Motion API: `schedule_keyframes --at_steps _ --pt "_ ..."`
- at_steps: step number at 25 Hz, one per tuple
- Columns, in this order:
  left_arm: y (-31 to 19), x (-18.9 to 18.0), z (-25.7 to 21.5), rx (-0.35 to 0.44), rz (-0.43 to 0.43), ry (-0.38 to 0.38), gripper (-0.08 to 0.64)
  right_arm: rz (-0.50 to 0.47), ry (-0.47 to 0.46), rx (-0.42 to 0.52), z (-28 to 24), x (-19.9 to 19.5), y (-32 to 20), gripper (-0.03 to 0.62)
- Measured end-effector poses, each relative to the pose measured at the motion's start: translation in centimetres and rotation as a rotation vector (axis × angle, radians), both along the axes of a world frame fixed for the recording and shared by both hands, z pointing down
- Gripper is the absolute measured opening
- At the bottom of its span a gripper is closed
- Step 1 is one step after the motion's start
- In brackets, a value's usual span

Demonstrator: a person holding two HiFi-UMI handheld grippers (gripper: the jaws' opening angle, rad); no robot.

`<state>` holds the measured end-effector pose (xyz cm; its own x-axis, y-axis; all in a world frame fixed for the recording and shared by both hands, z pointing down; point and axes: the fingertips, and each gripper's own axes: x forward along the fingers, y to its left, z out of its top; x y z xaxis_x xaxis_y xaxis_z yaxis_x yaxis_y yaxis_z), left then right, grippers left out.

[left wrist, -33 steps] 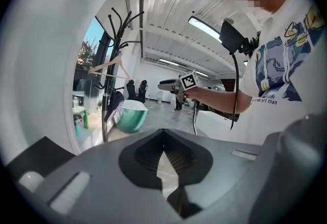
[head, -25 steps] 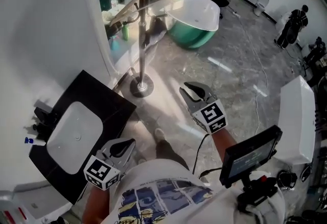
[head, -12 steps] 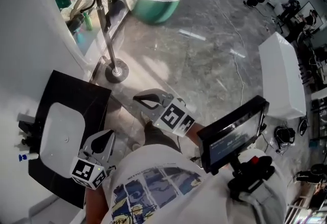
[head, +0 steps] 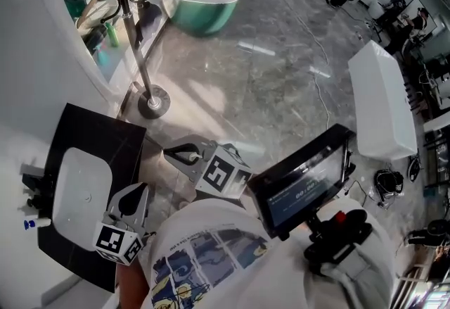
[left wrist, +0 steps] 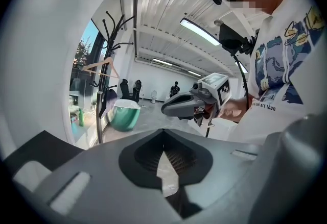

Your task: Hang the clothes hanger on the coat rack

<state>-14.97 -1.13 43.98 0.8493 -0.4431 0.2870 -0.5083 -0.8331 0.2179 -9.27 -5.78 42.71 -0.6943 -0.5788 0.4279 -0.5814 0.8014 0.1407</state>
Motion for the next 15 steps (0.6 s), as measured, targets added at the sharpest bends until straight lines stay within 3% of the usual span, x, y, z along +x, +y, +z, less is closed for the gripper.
schedule_keyframes --at_steps 15 --pt "0.09 0.26 0.16 -0.007 -0.003 -0.004 0.003 -0.034 0.017 -0.011 0.62 -0.90 0.81 0.002"
